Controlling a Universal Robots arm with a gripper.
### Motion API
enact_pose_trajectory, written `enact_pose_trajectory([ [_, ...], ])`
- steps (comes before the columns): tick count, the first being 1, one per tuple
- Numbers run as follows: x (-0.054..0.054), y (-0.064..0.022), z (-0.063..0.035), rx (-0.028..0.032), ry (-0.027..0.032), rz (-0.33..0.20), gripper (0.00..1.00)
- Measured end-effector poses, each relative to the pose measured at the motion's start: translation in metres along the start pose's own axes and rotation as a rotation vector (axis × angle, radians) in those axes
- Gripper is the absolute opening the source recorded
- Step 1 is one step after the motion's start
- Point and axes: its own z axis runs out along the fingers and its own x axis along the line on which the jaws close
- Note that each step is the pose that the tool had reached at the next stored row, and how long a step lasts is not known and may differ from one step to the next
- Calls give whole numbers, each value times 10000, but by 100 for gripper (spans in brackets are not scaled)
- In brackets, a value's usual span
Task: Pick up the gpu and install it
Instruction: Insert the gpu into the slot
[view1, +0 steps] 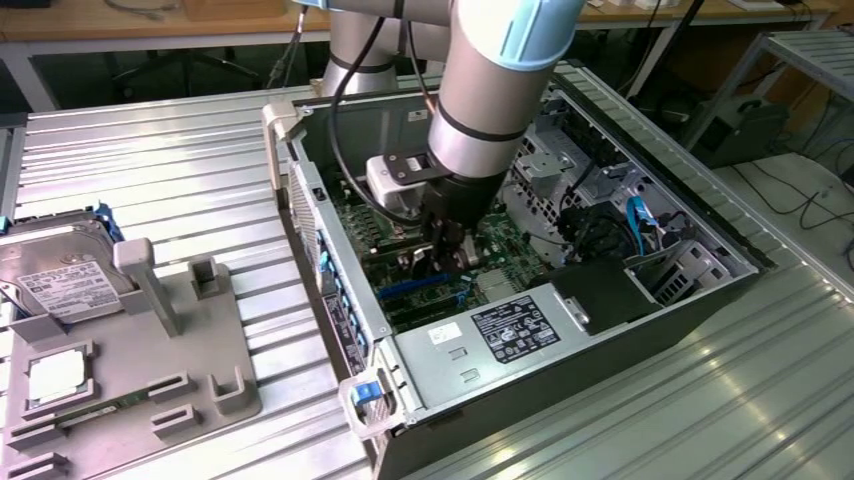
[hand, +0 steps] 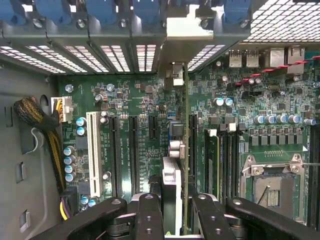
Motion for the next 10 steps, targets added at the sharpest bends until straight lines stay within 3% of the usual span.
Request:
enact_pose_trajectory([
  [5, 2, 23, 11, -26, 2, 0, 28],
  [10, 6, 24, 33, -118, 13, 11, 28],
])
